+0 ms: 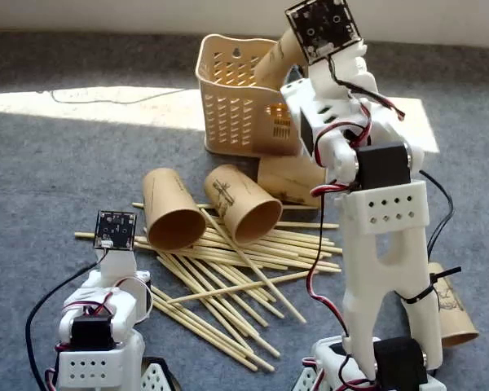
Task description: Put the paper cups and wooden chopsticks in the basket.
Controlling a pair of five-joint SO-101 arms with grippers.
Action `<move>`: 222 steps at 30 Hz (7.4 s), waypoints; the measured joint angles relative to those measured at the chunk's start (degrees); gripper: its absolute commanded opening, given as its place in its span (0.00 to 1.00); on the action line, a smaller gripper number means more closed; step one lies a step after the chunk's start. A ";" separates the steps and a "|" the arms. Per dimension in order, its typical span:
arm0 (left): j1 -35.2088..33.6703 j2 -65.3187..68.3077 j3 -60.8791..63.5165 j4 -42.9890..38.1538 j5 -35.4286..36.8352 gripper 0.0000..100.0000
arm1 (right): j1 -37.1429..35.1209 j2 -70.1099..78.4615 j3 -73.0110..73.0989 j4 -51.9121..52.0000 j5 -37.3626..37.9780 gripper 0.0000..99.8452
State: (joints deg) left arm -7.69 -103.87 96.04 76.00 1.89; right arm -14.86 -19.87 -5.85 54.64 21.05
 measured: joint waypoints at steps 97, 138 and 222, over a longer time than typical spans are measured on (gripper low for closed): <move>0.00 0.00 0.00 0.00 0.00 0.01 | 1.32 20.66 -17.41 9.32 4.92 0.01; 0.00 0.00 0.00 0.00 0.00 0.01 | -6.42 20.66 -17.41 5.45 9.58 0.09; 0.00 0.00 0.00 0.00 0.00 0.01 | 66.20 -30.42 55.56 33.76 -10.99 0.19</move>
State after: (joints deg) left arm -7.69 -103.87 96.04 76.00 1.89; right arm 51.34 -50.29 49.71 88.40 10.07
